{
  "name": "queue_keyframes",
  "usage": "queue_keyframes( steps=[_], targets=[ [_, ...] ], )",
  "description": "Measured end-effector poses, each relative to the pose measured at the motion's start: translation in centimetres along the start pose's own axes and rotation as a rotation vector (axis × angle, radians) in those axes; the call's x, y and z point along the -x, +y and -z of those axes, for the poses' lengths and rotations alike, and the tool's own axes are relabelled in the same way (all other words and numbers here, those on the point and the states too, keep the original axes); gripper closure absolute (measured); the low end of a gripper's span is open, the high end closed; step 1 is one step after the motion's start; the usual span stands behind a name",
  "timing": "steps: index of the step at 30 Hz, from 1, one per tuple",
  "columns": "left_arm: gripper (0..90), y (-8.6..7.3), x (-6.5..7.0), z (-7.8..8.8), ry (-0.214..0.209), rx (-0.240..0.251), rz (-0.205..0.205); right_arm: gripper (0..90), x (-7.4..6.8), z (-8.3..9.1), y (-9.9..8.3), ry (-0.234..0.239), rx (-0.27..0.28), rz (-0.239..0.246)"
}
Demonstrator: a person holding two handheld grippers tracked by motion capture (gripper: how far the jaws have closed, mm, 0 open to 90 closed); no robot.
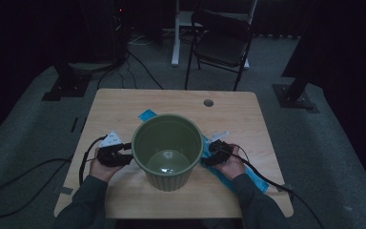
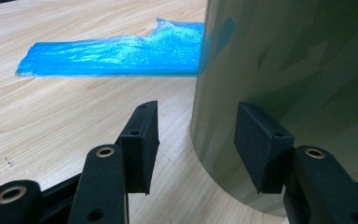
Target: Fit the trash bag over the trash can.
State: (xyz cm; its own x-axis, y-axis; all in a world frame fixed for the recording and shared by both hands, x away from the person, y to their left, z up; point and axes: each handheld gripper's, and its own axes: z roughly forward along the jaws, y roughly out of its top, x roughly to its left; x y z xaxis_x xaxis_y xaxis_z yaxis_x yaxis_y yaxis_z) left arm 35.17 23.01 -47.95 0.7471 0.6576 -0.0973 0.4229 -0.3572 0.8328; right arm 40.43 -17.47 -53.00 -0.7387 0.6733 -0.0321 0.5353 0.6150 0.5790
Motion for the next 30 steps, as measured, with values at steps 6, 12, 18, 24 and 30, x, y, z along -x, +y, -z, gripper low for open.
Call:
queue_keyframes(
  steps=[6, 12, 18, 24, 30],
  targets=[
    [50.3, 0.0, 0.0, 0.0, -0.001, 0.002, 0.003, 34.5, 0.3, 0.0, 0.0, 0.015, -0.006, -0.032],
    [50.5, 0.0, 0.0, 0.1, -0.005, 0.001, 0.001, 62.8, 1.1, 0.4, 0.3, -0.004, -0.023, -0.057],
    [51.0, 0.5, 0.0, -0.3, -0.025, -0.009, -0.012, 86.4, 2.3, 0.7, -0.1, 0.015, -0.023, -0.101],
    [51.8, 1.5, 0.5, -1.2, -0.051, -0.030, -0.052, 88.7, 3.3, 1.6, -0.7, 0.021, -0.011, -0.122],
    [52.9, 2.6, 0.6, -1.9, -0.080, -0.042, -0.090, 88.9, 3.9, 3.6, -0.4, 0.045, 0.043, -0.110]
  ],
)
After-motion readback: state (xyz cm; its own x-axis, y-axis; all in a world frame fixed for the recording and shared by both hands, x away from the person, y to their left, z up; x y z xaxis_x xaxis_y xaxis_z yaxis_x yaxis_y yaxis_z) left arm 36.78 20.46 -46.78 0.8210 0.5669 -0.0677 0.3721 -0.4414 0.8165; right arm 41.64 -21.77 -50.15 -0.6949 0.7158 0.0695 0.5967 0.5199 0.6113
